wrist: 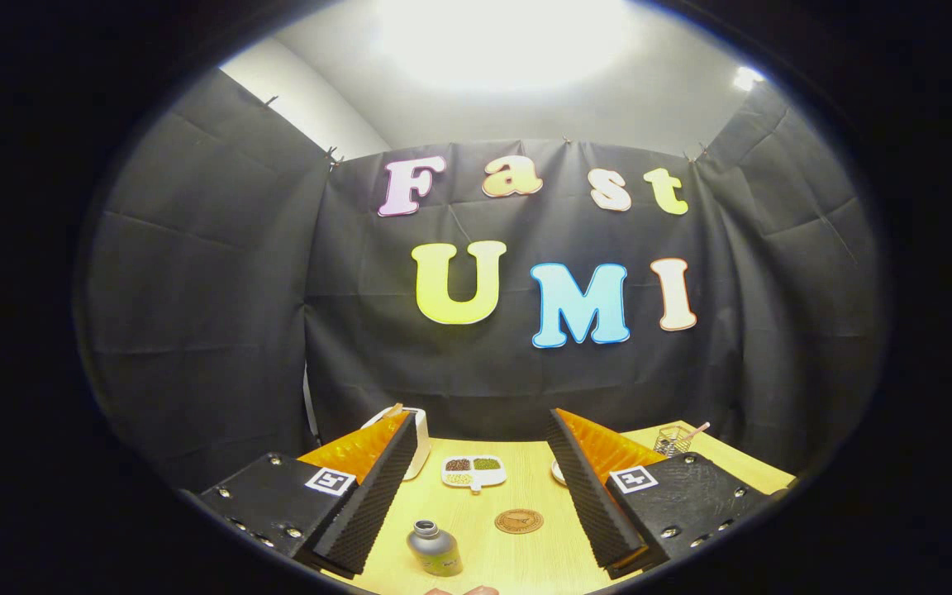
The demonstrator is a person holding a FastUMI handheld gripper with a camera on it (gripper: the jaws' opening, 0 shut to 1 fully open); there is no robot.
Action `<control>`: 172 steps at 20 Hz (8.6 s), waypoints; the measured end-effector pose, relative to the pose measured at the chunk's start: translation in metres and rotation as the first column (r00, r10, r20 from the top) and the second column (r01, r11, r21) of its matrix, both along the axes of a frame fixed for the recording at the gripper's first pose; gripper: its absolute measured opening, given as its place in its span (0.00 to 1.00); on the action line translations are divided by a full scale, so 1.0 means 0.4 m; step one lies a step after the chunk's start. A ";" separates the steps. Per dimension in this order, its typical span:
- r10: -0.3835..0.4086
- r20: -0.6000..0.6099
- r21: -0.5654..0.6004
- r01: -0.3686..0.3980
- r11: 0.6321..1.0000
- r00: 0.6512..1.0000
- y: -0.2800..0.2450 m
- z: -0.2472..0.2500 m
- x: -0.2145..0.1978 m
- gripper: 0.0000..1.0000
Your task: Take the bottle from table, then pour the juice into the cup, finally place the bottle on the coaster
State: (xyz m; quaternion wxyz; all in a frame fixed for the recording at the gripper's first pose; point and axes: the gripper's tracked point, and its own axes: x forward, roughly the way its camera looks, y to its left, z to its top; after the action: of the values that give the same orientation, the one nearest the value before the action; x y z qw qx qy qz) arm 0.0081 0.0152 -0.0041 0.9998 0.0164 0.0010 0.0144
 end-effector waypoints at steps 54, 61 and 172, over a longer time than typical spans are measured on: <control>-0.118 -0.447 -0.047 0.108 0.993 0.887 0.193 -0.788 0.112 0.97; -0.081 -0.472 0.014 0.100 0.995 0.878 0.202 -0.804 0.116 0.81; 0.277 -0.445 0.795 0.518 -0.314 0.851 -0.102 -0.634 0.161 0.73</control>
State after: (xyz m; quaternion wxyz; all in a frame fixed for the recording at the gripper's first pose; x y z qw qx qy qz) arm 0.0726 -0.0257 -0.2578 0.5188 0.8147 0.2349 -0.1092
